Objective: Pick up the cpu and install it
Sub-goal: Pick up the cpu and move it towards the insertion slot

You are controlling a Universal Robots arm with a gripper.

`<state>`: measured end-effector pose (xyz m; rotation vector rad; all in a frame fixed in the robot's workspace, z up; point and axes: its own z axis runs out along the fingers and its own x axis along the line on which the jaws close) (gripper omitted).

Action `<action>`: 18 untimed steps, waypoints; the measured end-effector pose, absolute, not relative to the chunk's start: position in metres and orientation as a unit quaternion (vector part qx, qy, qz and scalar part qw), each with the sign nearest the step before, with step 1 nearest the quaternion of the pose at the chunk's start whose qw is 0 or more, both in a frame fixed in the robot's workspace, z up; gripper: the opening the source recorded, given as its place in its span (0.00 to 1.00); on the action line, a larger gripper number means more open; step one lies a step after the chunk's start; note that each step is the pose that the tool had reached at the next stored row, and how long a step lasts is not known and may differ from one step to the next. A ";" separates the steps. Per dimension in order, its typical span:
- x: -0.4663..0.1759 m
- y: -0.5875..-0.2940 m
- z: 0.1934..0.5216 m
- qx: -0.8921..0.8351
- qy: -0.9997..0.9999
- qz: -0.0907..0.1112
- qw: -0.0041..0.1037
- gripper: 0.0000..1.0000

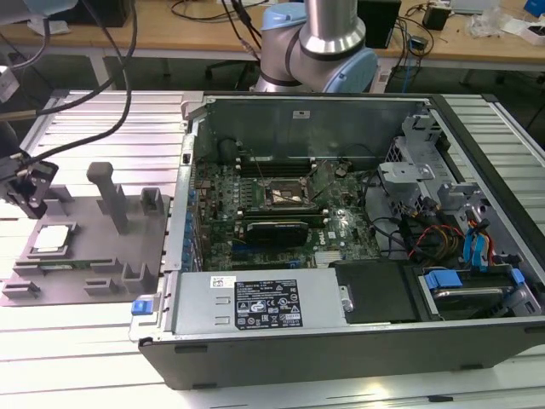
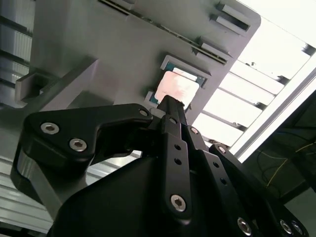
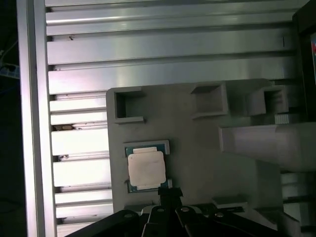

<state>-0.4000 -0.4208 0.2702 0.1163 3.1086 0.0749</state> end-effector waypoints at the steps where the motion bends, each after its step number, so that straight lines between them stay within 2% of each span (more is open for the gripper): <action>1: -0.401 -0.421 0.267 0.037 0.999 0.024 0.015 0.11; 18: -0.410 -0.421 0.222 0.037 0.999 0.024 0.012 0.11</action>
